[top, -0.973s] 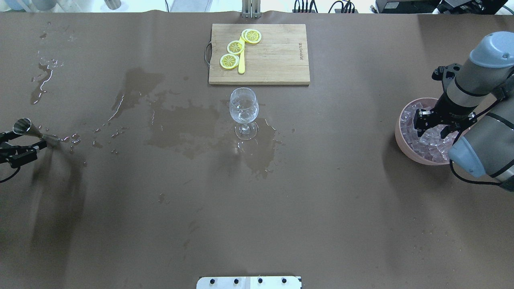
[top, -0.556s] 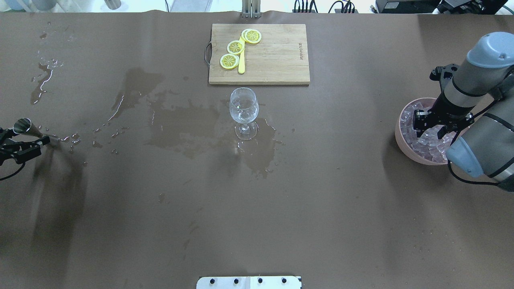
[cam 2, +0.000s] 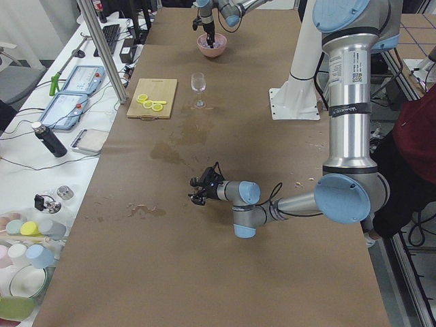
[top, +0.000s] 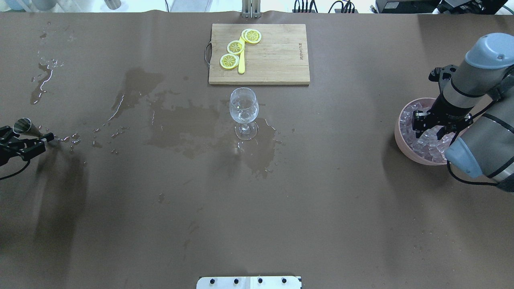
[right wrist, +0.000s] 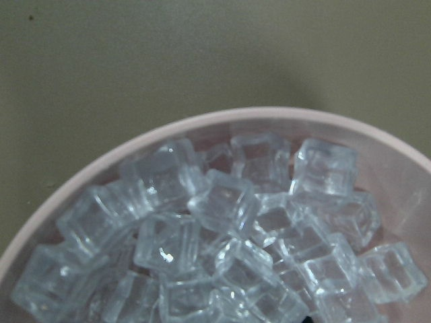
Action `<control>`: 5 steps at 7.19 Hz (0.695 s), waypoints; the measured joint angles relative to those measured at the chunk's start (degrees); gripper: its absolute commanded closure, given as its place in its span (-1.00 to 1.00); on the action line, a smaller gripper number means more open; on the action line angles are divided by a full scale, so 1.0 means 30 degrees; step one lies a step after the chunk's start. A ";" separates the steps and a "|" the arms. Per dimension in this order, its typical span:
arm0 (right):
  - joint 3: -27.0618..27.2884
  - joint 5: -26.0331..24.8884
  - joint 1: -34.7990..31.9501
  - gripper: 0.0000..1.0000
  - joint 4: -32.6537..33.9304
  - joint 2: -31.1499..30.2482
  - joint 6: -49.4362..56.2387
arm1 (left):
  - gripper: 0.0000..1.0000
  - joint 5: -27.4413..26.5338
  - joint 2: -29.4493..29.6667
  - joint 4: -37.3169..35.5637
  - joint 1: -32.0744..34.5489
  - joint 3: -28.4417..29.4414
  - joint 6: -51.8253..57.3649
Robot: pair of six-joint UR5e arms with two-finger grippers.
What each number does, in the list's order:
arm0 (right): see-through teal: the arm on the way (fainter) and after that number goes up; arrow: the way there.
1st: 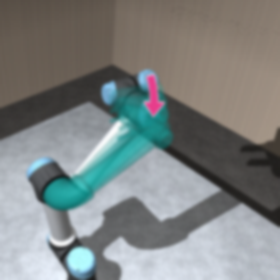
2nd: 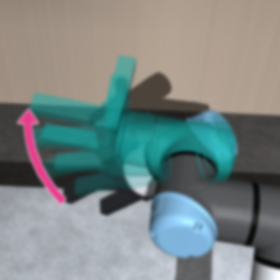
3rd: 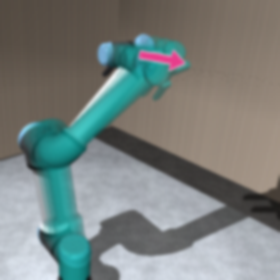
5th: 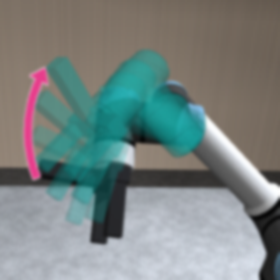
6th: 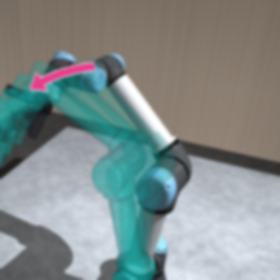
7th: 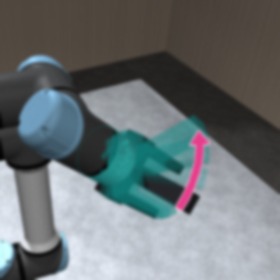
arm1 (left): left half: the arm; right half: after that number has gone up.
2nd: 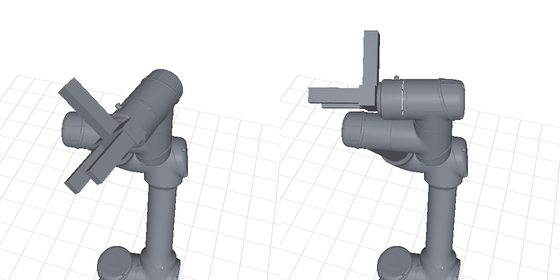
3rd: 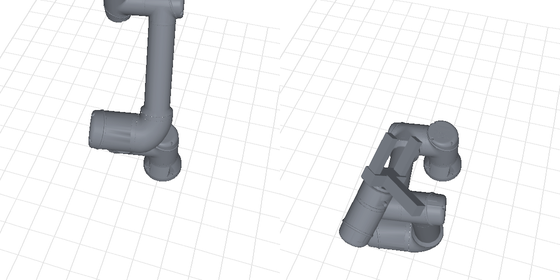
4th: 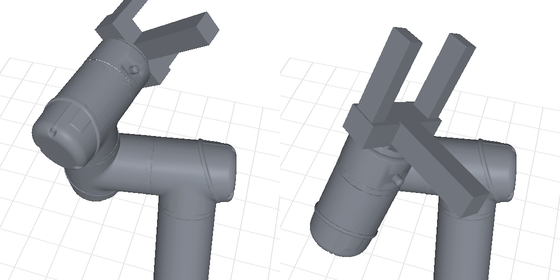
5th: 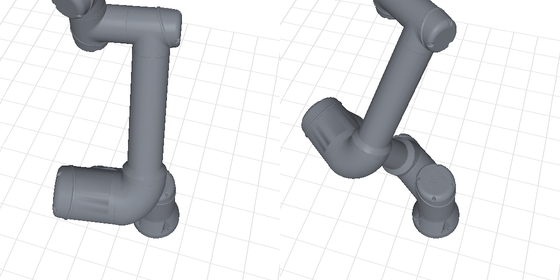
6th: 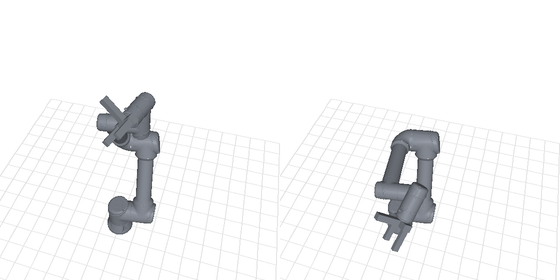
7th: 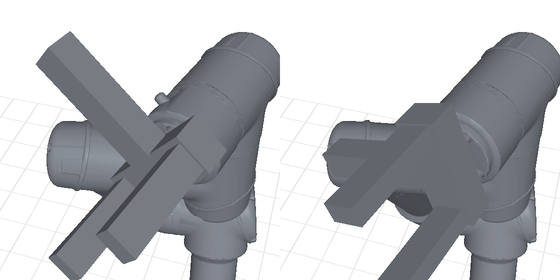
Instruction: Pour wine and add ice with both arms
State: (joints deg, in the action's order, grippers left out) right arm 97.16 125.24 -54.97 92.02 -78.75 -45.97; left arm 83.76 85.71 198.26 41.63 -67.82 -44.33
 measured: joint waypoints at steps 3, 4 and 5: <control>0.0038 0.0000 -0.0014 0.04 -0.0002 0.0058 -0.0007 | -0.19 0.0000 0.0130 0.0120 -0.0068 0.0250 0.0010; 0.0082 0.0000 -0.0035 0.04 0.0000 0.0107 -0.0019 | -0.12 0.0000 0.0063 0.0157 -0.0076 0.0260 0.0010; 0.0196 0.0000 -0.0130 0.04 -0.0001 0.0132 -0.0020 | -0.09 0.0000 0.0014 0.0173 -0.0077 0.0271 0.0011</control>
State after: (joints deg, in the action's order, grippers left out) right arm 97.75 125.24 -55.36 92.02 -78.35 -46.03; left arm 83.76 85.75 198.78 41.40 -67.00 -44.30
